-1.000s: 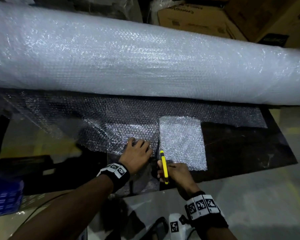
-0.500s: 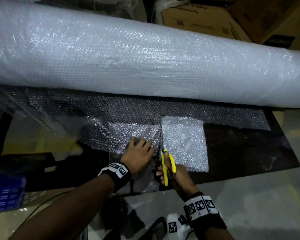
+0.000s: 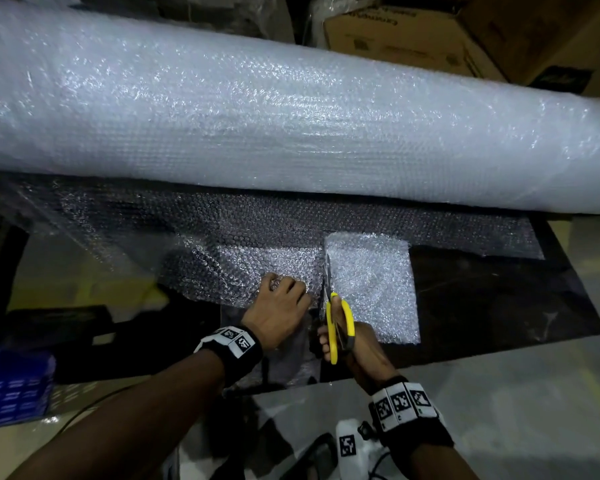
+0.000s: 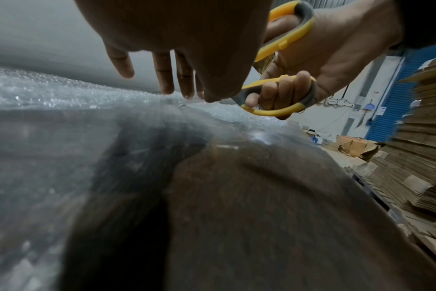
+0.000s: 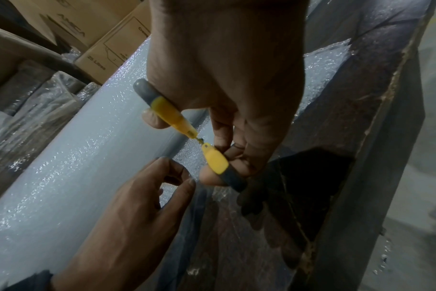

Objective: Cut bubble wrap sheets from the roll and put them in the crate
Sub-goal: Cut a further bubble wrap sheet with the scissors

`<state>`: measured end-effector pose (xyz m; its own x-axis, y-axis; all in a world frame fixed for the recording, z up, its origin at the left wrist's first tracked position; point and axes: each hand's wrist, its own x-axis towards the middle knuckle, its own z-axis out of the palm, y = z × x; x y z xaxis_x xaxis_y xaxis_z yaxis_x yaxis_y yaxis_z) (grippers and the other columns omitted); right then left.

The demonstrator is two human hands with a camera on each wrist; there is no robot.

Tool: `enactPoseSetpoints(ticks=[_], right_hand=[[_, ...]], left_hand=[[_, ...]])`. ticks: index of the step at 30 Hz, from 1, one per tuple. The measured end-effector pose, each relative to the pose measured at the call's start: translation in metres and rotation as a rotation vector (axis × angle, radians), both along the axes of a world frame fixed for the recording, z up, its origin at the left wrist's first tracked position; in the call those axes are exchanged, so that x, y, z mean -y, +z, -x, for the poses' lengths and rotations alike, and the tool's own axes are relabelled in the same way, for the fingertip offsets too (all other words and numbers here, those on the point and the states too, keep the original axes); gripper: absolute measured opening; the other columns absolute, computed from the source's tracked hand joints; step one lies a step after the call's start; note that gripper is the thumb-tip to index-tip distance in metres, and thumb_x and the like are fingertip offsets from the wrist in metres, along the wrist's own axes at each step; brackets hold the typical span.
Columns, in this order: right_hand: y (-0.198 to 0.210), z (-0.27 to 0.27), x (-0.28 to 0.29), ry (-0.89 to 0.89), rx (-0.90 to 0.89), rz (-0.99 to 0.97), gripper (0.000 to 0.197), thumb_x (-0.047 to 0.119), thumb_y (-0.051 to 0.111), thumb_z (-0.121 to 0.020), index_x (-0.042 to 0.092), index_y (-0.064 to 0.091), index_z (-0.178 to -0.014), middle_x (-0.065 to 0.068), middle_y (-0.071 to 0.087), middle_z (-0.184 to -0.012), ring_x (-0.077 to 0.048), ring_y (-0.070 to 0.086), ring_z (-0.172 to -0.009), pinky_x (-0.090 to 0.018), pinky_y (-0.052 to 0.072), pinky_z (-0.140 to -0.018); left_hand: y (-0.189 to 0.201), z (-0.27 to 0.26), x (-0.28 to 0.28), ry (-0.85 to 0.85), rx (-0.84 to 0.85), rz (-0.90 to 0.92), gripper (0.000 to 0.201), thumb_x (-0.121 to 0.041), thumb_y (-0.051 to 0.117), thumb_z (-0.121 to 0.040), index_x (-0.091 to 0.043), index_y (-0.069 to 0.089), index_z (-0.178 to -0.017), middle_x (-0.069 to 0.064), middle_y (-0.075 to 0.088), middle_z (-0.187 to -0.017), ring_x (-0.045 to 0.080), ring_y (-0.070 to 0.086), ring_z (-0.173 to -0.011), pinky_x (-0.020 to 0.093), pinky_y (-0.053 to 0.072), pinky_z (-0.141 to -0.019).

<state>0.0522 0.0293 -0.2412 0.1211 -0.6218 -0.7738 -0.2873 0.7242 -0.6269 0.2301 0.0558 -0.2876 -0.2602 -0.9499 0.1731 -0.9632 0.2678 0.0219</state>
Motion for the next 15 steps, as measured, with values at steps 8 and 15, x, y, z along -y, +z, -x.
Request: enactPoseSetpoints(ticks=[8,15], right_hand=[[0.010,-0.015,0.010,-0.033,-0.049,-0.032,0.080,0.075,0.060,-0.061,-0.004,0.067,-0.074,-0.012,0.061,-0.056,-0.020,0.057,-0.041,-0.023,0.048,-0.042],[0.011,-0.018,0.013,-0.031,-0.056,-0.011,0.076,0.074,0.063,-0.057,-0.001,0.067,-0.071,-0.010,0.061,-0.053,-0.018,0.056,-0.040,-0.022,0.047,-0.042]], left_hand=[[0.000,0.001,0.001,-0.004,0.001,0.003,0.018,-0.025,0.066,-0.085,-0.014,0.060,-0.098,0.008,0.058,-0.101,0.029,0.053,-0.095,0.056,0.046,-0.088],[-0.001,0.002,0.001,0.001,-0.030,0.027,0.021,-0.023,0.072,-0.082,-0.013,0.060,-0.096,0.008,0.058,-0.100,0.029,0.052,-0.094,0.056,0.047,-0.086]])
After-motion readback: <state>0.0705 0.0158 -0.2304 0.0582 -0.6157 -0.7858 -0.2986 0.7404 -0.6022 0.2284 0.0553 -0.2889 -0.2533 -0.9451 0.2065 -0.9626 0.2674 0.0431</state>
